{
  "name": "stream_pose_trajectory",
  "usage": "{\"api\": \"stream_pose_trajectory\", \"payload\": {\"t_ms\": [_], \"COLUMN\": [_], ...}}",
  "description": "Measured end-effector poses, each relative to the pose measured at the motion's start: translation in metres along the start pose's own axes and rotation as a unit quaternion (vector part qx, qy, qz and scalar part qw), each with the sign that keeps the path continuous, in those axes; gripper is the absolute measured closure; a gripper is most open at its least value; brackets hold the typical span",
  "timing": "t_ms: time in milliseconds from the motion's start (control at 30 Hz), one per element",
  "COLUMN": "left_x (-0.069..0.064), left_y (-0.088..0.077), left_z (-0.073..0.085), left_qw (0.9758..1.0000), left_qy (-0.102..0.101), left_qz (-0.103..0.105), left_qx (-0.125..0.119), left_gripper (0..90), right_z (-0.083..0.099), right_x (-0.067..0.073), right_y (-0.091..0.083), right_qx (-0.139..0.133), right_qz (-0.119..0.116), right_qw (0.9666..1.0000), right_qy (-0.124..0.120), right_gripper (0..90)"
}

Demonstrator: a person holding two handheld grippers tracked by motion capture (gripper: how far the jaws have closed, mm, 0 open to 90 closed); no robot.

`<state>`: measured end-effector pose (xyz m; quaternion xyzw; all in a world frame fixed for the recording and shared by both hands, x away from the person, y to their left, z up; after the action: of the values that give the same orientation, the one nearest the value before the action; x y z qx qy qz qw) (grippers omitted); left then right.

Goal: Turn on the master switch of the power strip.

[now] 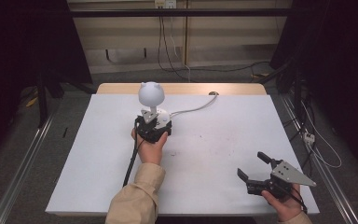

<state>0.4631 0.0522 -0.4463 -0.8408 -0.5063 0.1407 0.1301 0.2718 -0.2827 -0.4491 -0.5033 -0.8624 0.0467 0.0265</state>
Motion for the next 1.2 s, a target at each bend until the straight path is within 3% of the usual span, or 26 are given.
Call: {"api": "stream_pose_trajectory", "payload": {"t_ms": [467,633,1200], "left_x": [-0.002,-0.003,-0.004], "left_y": [-0.003,-0.004,-0.013], "left_z": [0.000,-0.001,-0.004], "left_qw": [0.9998,0.9995,0.9980], "left_qy": [-0.004,0.005,0.016], "left_qz": [0.020,0.032,0.061], "left_qx": [0.008,0.008,0.007], "left_gripper": [20.5,15.3,10.8], "right_z": [0.000,0.001,0.001], "right_x": [0.001,0.000,-0.003], "right_y": [0.001,0.001,-0.001], "right_qx": [0.003,0.004,0.006], "right_qz": [-0.002,-0.004,-0.001], "right_qw": [1.0000,1.0000,1.0000], "right_qy": [0.003,0.001,0.004], "right_gripper": [5.4,5.4,5.2]}}
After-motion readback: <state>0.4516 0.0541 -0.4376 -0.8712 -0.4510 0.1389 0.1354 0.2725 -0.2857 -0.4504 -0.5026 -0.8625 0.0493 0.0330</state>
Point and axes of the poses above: each handheld gripper's, and its own axes: y roughly forward along the jaws, z roughly out of its underside, x roughly to its left, the point moved 3 cm from there along y, roughly forward along the jaws, and after that the axes turned 7 degrees about -x, right-handed, at the moved point
